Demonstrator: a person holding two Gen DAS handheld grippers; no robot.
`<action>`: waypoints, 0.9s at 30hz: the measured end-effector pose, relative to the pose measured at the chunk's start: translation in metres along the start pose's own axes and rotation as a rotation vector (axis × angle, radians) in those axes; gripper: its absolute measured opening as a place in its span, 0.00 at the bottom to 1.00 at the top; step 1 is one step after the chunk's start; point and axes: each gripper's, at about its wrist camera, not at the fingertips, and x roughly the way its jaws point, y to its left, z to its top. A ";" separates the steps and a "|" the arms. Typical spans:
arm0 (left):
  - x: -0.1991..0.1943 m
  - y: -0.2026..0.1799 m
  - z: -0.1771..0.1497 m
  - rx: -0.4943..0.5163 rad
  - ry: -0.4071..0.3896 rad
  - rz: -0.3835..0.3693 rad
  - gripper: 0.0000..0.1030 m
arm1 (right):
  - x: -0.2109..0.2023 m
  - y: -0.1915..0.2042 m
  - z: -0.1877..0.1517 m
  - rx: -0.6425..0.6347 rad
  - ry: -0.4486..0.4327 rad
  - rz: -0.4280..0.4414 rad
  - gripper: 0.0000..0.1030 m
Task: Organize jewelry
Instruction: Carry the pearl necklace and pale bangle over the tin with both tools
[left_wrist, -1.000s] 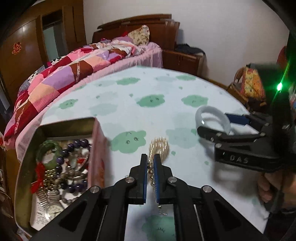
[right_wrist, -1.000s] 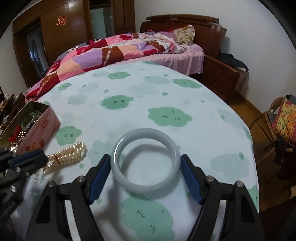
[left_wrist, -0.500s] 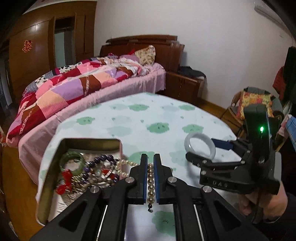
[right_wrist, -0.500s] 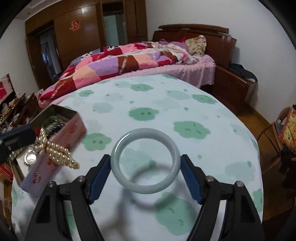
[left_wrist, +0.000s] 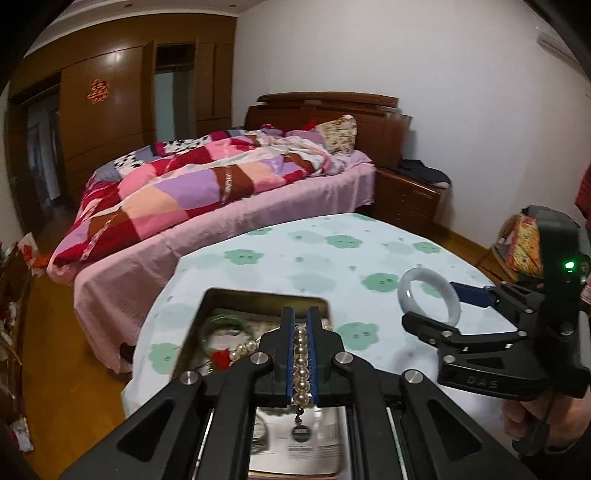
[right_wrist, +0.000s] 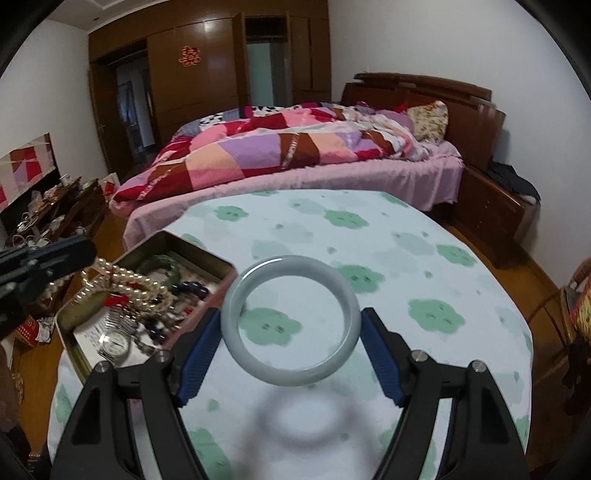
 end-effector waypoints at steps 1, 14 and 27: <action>0.001 0.004 -0.001 -0.009 0.003 0.003 0.05 | 0.001 0.003 0.002 -0.007 -0.001 0.004 0.75; 0.006 0.042 -0.011 -0.076 0.011 0.063 0.05 | 0.021 0.054 0.013 -0.107 0.004 0.063 0.75; 0.016 0.053 -0.022 -0.100 0.042 0.068 0.05 | 0.037 0.078 0.015 -0.166 0.014 0.080 0.75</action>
